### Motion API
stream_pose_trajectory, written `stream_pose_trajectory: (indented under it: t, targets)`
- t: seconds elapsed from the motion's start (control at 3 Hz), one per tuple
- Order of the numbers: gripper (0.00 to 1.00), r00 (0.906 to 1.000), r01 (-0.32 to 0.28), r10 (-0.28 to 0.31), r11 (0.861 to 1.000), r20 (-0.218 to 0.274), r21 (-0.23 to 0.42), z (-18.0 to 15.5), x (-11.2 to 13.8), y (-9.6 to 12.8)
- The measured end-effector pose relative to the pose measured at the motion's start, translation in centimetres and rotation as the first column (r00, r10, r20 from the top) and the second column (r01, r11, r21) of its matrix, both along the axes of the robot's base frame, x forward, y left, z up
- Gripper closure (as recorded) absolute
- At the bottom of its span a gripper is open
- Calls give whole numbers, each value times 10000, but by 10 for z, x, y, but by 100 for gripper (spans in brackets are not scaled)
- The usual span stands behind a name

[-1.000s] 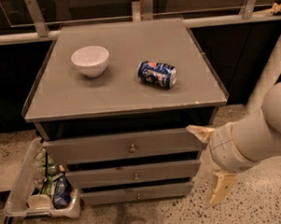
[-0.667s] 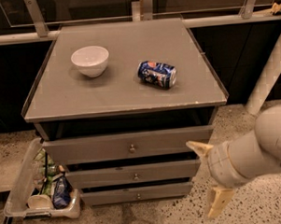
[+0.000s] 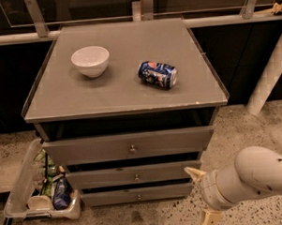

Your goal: Open bottom drawer

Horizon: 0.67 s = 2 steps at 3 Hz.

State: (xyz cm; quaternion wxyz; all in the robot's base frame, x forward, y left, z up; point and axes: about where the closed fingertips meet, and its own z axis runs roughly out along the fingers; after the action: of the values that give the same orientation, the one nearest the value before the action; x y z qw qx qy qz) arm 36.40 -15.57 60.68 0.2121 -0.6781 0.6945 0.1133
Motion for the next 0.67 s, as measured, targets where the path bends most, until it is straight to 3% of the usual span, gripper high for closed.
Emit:
stream_pose_trajectory:
  t: [0.33,0.67]
  targets:
    - [0,10000,-14,14,10000,71,-31,1,-3,3]
    - [0,9998,179,-179,9997,-5,194,-20,8,5]
